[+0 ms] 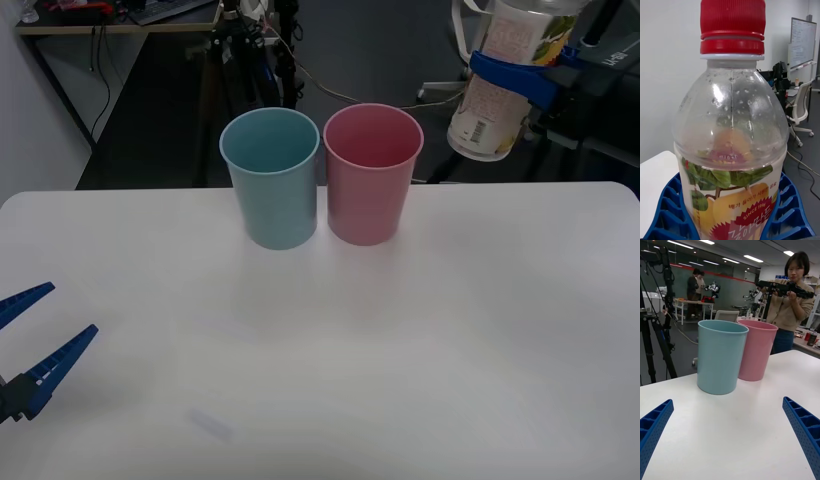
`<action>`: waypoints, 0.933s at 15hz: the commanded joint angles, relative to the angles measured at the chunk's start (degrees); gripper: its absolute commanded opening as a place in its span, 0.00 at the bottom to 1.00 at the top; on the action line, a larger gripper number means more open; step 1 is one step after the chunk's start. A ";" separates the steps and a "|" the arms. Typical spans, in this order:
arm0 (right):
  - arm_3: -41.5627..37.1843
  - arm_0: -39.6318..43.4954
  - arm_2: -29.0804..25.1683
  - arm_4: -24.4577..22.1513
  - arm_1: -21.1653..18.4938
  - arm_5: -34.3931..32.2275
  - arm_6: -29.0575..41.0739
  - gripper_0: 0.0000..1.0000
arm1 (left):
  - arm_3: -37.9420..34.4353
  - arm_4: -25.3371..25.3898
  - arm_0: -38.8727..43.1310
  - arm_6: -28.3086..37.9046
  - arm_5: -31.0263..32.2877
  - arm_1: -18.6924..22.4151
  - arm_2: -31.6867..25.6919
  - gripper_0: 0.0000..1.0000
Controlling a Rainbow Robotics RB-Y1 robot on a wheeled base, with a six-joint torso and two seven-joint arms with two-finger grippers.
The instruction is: Grasp the object on the table and drop it into the matching bin: aluminum can to the light blue bin, PET bottle to the pink bin.
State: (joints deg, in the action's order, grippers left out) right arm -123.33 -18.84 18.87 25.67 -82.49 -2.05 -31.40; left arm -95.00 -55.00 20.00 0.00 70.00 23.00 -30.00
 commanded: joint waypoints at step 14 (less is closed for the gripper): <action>36.58 -36.18 28.41 -8.00 23.08 1.08 -0.94 0.00 | 0.00 0.00 0.00 0.00 0.00 0.00 0.00 1.00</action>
State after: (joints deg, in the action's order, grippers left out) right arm -88.01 -54.68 47.33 18.13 -60.14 -1.01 -32.28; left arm -95.00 -55.00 20.00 0.00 70.00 23.00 -30.00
